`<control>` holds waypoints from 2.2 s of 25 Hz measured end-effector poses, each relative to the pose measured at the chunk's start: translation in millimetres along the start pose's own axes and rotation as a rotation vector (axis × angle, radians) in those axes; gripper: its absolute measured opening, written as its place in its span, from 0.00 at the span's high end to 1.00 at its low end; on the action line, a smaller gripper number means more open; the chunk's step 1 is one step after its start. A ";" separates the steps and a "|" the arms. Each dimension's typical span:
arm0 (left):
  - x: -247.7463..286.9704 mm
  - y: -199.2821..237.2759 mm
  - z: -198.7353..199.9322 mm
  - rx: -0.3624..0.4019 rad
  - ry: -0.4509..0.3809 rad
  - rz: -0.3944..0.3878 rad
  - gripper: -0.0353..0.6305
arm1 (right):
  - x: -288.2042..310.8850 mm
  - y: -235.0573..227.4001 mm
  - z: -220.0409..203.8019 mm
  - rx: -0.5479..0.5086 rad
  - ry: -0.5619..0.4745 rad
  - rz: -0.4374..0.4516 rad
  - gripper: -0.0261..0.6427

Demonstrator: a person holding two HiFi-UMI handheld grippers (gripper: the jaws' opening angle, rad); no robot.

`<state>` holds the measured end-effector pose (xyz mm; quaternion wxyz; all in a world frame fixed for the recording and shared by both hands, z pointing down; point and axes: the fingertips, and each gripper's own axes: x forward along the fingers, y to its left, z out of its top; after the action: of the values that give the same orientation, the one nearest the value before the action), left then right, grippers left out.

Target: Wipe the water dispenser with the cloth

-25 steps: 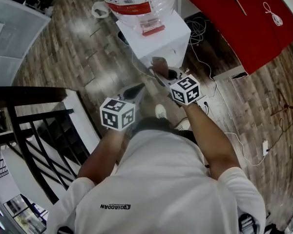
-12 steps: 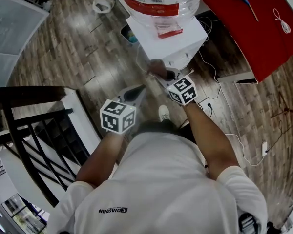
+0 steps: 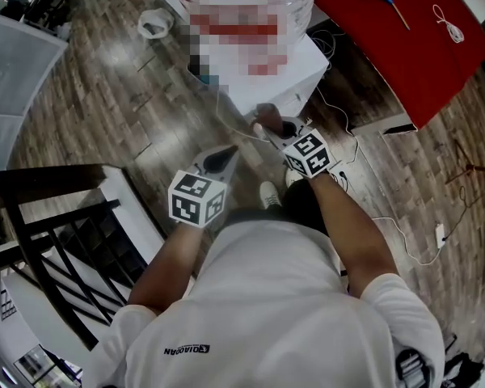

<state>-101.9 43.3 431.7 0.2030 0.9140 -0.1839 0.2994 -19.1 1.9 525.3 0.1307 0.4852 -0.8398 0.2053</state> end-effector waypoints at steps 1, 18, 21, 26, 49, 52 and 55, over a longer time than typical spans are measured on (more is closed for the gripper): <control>2.3 -2.9 2.2 0.008 0.001 -0.008 0.96 | -2.7 -5.0 0.5 0.009 -0.003 -0.010 0.87; 51.8 -31.0 35.2 -0.067 -0.017 -0.006 0.96 | -48.8 -106.0 11.0 0.076 -0.020 -0.073 0.87; 69.1 -38.2 47.9 -0.111 -0.029 0.031 0.96 | -58.6 -123.7 7.0 0.079 -0.013 -0.032 0.87; 96.1 -39.6 73.8 -0.186 -0.073 0.152 0.96 | -73.4 -147.0 -0.5 0.091 0.017 0.067 0.87; 125.4 -68.2 104.5 -0.178 -0.084 0.264 0.96 | -113.8 -226.2 -5.9 0.071 0.054 0.095 0.87; 121.7 -68.0 95.6 -0.167 -0.057 0.228 0.96 | -119.5 -224.3 -4.4 0.117 0.062 0.039 0.87; 117.3 -64.5 93.1 -0.166 -0.063 0.197 0.96 | -125.3 -218.3 2.0 0.120 0.058 0.004 0.87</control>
<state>60.0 28.1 419.1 0.2417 0.8805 -0.3030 0.2729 232.5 -0.7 518.7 0.1253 0.4842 -0.8229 0.2696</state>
